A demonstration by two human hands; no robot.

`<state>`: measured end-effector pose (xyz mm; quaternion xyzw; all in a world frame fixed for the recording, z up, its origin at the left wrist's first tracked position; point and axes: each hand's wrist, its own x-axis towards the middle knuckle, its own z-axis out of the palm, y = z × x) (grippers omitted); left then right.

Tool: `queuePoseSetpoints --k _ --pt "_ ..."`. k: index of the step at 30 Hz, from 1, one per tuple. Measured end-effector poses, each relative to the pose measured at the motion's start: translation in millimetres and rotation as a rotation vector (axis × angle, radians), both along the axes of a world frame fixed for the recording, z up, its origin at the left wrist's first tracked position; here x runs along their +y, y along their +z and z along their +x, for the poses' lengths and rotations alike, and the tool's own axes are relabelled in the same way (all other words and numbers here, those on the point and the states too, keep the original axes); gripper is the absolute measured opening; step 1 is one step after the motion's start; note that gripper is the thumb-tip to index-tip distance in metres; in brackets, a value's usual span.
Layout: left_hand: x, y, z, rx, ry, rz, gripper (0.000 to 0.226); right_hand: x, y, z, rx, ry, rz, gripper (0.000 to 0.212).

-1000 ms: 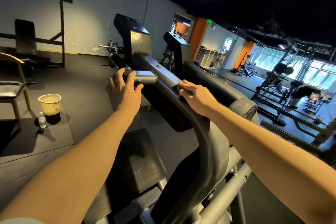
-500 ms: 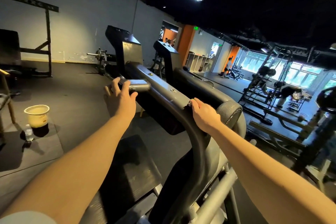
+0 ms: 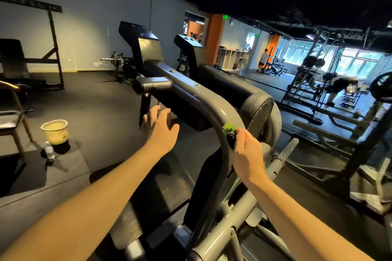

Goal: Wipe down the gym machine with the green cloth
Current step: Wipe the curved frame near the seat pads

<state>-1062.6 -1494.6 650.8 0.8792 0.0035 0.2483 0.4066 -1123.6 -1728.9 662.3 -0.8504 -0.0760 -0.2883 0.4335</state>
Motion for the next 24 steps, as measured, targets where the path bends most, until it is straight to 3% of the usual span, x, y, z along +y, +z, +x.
queuePoseSetpoints --k 3,7,8,12,16,18,24 --pt "-12.5 -11.4 -44.2 -0.025 -0.145 -0.073 0.04 11.7 -11.9 -15.7 0.135 0.144 0.178 0.041" --pt "-15.5 -25.3 -108.0 0.052 -0.216 -0.178 0.01 34.2 -34.2 -41.2 0.533 0.337 0.531 0.05" --pt "-14.6 -28.4 -123.8 0.073 -0.216 -0.173 0.014 38.9 -37.8 -48.9 0.585 0.393 0.559 0.052" --pt "-8.9 -47.7 -183.5 0.206 -0.268 -0.086 0.01 59.3 -51.7 -78.7 0.749 0.547 0.642 0.051" --pt "4.4 -68.3 -234.0 0.285 -0.21 0.032 0.043 82.0 -69.9 -110.1 0.919 0.606 0.69 0.041" --pt "14.9 -76.4 -258.6 0.279 -0.128 0.072 0.046 92.4 -76.4 -126.0 0.984 0.63 0.715 0.04" --pt "56.4 -96.2 -332.4 0.272 0.161 0.13 0.013 123.9 -90.6 -167.5 1.238 0.987 0.594 0.054"
